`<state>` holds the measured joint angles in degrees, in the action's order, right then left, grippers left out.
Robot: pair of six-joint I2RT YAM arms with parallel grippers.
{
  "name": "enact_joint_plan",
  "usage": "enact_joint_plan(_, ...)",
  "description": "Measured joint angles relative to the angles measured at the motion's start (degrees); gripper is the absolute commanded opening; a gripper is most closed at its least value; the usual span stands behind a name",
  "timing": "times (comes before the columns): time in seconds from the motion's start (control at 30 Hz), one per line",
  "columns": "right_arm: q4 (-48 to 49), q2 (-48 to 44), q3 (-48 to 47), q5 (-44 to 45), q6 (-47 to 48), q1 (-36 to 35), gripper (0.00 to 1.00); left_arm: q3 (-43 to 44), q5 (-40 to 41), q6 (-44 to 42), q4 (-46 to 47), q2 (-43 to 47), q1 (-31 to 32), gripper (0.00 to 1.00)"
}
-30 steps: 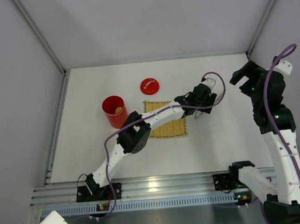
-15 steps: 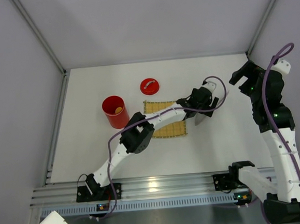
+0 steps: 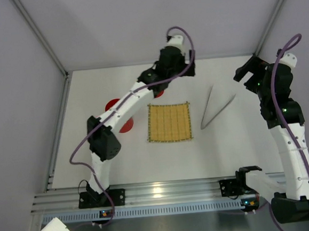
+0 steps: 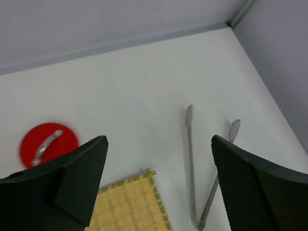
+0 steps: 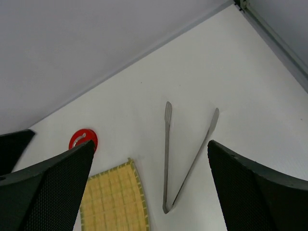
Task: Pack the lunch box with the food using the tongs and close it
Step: Place the clamp at the center of the board, then pick up the box lid from the center of the board.
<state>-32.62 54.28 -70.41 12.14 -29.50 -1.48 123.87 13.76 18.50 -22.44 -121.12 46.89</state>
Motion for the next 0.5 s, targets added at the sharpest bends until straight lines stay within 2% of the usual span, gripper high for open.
enact_joint_plan(0.1,0.52,5.46,-1.97,-1.22,-0.09,-2.69,1.00,-8.81,1.44,2.29,-0.66,12.02,-7.98,0.94)
enact_joint_plan(0.2,0.83,13.77,-4.79,-1.09,-0.07,-9.27,0.99,-15.04,4.70,3.19,-2.12,22.18,-13.35,0.94)
enact_joint_plan(0.37,1.03,35.01,-19.54,0.48,0.44,-19.21,0.97,-23.06,7.21,3.41,-4.35,36.35,-11.08,0.94)
enact_joint_plan(0.5,-0.70,54.23,-40.06,1.38,0.50,-23.82,0.92,-28.30,9.18,2.54,-6.88,45.07,-10.29,0.95)
